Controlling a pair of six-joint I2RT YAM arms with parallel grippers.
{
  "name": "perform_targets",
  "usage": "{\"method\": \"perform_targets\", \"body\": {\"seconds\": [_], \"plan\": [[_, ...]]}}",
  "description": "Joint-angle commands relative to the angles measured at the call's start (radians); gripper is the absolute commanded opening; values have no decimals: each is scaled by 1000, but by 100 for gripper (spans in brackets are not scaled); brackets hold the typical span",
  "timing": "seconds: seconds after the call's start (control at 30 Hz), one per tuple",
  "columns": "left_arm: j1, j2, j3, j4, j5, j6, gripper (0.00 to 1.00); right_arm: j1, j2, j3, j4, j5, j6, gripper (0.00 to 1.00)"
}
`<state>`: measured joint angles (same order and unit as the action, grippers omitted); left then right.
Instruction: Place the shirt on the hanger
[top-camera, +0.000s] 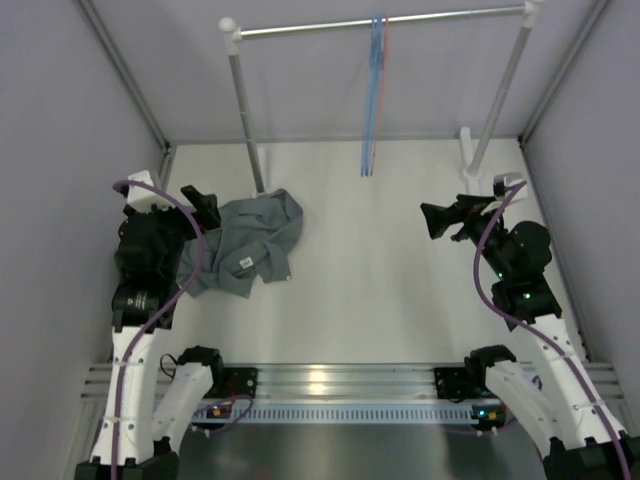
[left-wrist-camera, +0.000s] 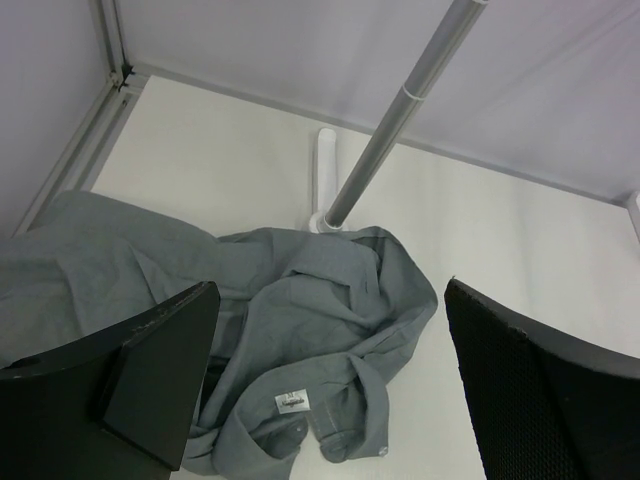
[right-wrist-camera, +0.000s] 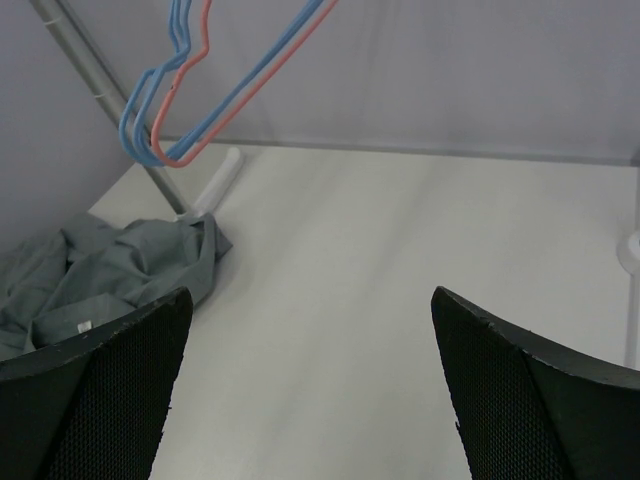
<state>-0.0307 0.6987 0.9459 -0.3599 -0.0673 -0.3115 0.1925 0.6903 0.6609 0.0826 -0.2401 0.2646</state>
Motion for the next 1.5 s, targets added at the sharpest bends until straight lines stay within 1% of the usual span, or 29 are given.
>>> {"method": "perform_targets", "body": {"seconds": [0.0, 0.17, 0.27, 0.33, 0.37, 0.4, 0.43, 0.47, 0.57, 0.6, 0.63, 0.7, 0.73, 0.77, 0.87, 0.9, 0.97, 1.2, 1.3, 1.33, 1.4, 1.47], "plan": [[5, -7, 7, 39, -15, 2, 98, 2, 6, 29, 31, -13, 2, 99], [3, -7, 11, 41, -17, -9, 98, 4, 25, 54, 17, -19, 7, 100], [3, 25, 30, 29, -26, -44, 98, 2, 44, 80, 6, -19, -1, 99], [3, 99, 62, -7, -34, -87, 98, 2, 57, 83, 12, -8, -1, 99], [3, 132, 79, -23, -61, -95, 97, 4, 61, 77, 23, 1, -1, 99], [3, 171, 100, -81, -93, -122, 97, 2, 77, 72, 55, 5, 2, 99], [3, 253, 146, -111, -127, -141, 96, 2, 87, 71, 71, 10, 7, 100], [3, 289, 158, -132, -173, -158, 96, 2, 101, 71, 86, 15, 12, 99], [3, 409, 143, -146, -195, -244, 96, 2, 170, 83, 141, 12, 27, 99], [3, 439, 137, -146, -189, -297, 96, 2, 192, 89, 150, 10, 28, 99], [3, 468, 130, -145, -169, -320, 96, 2, 231, 97, 158, 9, 28, 100], [-21, 556, 113, -140, -137, -378, 96, 2, 265, 121, 155, 5, 21, 100], [-41, 583, 113, -136, -140, -377, 95, 2, 294, 129, 152, 5, 19, 99], [-95, 638, 117, -139, -153, -371, 95, 4, 304, 140, 152, 2, 16, 99], [-188, 708, 120, -140, -187, -344, 93, 2, 328, 149, 154, -8, 1, 100], [-199, 713, 111, -140, -181, -342, 90, 2, 331, 149, 154, -8, -2, 99], [-206, 713, 87, -140, -132, -351, 89, 4, 330, 143, 154, 1, -8, 99], [-206, 598, -54, -143, -68, -385, 85, 2, 333, 135, 163, -7, -1, 99], [-207, 555, -84, -142, -71, -393, 85, 4, 354, 134, 177, -106, 4, 100], [-207, 544, -88, -142, -72, -391, 85, 5, 360, 132, 184, -164, 7, 99], [-210, 545, -96, -137, -81, -380, 85, 21, 373, 129, 187, -183, 24, 99], [-213, 579, -99, -128, -86, -371, 86, 27, 374, 115, 192, -180, 30, 99]]}}
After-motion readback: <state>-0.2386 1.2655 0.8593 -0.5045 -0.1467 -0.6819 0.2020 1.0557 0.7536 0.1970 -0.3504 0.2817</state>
